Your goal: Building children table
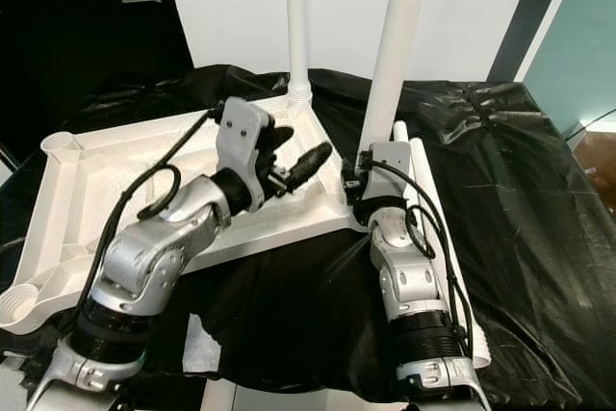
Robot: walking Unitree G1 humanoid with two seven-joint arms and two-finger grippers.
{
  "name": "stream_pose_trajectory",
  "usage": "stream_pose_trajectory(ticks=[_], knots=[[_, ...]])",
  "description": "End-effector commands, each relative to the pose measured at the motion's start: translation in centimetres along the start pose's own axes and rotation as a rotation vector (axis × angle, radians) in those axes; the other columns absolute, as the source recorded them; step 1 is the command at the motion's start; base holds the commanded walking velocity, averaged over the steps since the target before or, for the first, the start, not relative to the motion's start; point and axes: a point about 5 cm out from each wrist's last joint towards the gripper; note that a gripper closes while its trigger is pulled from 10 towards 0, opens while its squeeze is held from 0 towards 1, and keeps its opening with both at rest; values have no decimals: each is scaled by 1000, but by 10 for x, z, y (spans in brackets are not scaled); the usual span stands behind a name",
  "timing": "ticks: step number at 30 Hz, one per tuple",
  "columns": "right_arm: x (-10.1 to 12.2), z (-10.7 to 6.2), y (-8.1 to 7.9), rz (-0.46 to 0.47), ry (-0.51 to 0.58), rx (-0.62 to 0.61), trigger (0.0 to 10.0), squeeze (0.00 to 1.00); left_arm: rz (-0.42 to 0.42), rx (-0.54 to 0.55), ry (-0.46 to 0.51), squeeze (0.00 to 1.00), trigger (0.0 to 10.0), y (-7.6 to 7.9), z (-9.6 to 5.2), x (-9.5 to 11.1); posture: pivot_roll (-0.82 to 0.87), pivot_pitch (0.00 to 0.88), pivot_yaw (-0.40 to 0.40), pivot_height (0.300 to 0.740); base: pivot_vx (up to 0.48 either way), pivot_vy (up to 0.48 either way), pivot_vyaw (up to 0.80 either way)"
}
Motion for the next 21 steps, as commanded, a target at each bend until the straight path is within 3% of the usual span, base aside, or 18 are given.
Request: stream_pose_trajectory(ticks=[1, 7, 12, 16, 21], knots=[[-17, -5, 10, 9, -80, -41, 10000, 0, 34, -104, 0, 0, 10000, 8, -2, -1, -30, 0, 16, 740, 0, 0, 0], [-17, 0, 22, 13, -73, -83, 10000, 0, 59, -177, -56, 0, 10000, 17, -8, -15, -29, 0, 21, 740, 0, 0, 0], [-19, 4, 30, 84, -97, -93, 10000, 0, 64, -213, -93, 0, 10000, 21, -14, -21, -26, 6, 25, 740, 0, 0, 0], [-20, 7, 29, 85, -106, -55, 10000, 0, 67, -227, -101, 0, 10000, 22, -16, -22, -25, 6, 25, 740, 0, 0, 0], [-18, 9, 14, 31, -98, 80, 10000, 0, 73, -238, -102, 0, 10000, 24, -16, -22, -26, 7, 25, 740, 0, 0, 0]])
Point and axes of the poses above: a point about 5 cm out from each wrist's last joint towards the gripper, its own z axis pointing out of the wrist towards the gripper, its own x axis along the axis of the wrist's last joint, y = z × x, and after that the axes turned 4 degrees about z, right-handed
